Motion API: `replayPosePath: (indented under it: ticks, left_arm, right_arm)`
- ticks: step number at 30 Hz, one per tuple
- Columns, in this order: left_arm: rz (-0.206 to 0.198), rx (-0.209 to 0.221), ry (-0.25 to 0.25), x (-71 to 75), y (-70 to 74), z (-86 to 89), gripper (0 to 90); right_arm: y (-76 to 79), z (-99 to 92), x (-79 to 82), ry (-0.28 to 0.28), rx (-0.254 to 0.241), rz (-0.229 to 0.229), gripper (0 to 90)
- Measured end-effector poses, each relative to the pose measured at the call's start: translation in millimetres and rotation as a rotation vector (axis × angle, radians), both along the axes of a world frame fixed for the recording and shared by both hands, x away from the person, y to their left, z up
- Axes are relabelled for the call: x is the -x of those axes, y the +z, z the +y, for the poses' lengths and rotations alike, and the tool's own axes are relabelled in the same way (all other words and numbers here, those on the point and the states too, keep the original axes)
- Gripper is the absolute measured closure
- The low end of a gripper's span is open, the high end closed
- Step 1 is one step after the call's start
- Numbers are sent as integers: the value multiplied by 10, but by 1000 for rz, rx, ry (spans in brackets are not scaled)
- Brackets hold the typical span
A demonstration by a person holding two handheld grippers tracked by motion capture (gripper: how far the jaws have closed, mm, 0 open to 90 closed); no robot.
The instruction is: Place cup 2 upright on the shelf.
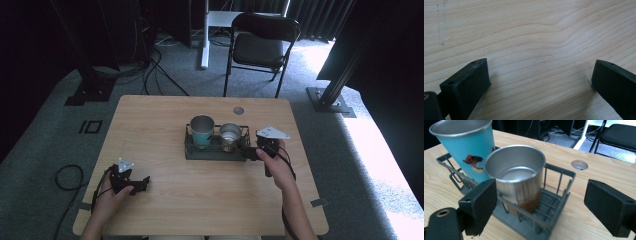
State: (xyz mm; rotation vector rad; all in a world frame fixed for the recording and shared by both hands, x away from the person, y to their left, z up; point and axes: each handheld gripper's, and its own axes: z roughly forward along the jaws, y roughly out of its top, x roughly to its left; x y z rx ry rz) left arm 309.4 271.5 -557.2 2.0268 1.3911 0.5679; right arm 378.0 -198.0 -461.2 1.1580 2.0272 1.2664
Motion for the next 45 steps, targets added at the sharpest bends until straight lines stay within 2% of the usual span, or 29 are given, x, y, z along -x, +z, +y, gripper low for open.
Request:
replayPosePath:
  ticks: [13,20,22,37,45]
  left_arm:
    - [1,-1,0,0,1,0,25]
    - [1,-1,0,0,1,0,25]
    - [1,0,1,0,1,-1,25]
    - [1,-1,0,0,1,0,25]
    - [1,-1,0,0,1,0,25]
  right_arm:
    - [-206,-238,159,-23,17,23,112]
    - [-346,-356,235,-43,8,50,111]
    - [-385,-392,256,-46,24,52,112]
    - [-668,-598,393,-84,38,90,112]
    - [-747,-703,483,-112,37,101,112]
